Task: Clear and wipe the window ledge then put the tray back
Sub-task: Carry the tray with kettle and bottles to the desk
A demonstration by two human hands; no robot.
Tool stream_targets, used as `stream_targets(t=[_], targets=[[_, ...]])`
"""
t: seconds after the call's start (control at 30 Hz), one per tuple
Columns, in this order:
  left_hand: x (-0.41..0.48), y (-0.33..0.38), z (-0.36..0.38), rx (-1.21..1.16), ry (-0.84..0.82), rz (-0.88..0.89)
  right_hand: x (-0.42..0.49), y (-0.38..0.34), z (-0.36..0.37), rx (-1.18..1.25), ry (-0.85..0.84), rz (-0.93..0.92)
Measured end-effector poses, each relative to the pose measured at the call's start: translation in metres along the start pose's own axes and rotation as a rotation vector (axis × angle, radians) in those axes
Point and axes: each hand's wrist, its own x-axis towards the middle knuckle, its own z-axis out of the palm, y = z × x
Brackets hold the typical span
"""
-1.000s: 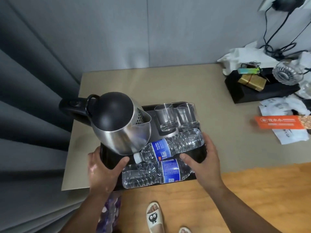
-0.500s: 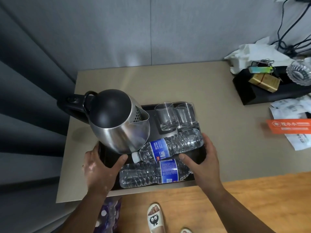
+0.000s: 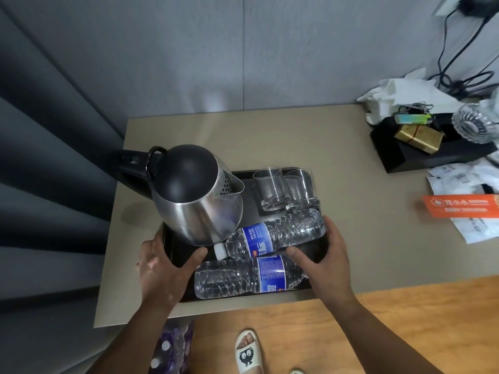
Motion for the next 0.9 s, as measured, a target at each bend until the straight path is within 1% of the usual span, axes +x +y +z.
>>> stream_targets(t=[0.2, 0.33, 0.5, 0.63, 0.73, 0.9], targets=[[-0.007, -0.002, -0.010, 0.005, -0.052, 0.001, -0.003, -0.009, -0.012, -0.041, -0.034, -0.030], [-0.024, -0.010, -0.023, 0.026, -0.047, -0.056, -0.015, -0.007, -0.028, -0.106, -0.010, -0.008], [-0.056, -0.013, -0.058, -0.026, -0.009, -0.064, -0.039, -0.024, -0.057, -0.179, -0.035, -0.110], [-0.096, -0.011, -0.091, -0.023, 0.072, -0.042, -0.061, -0.040, -0.074, -0.201, -0.062, -0.213], [-0.139, -0.012, -0.110, 0.002, 0.127, -0.049, -0.083, -0.050, -0.080, -0.170, -0.148, -0.304], [-0.230, -0.022, -0.128, 0.014, 0.199, -0.054, -0.131, -0.056, -0.087, -0.205, -0.360, -0.463]])
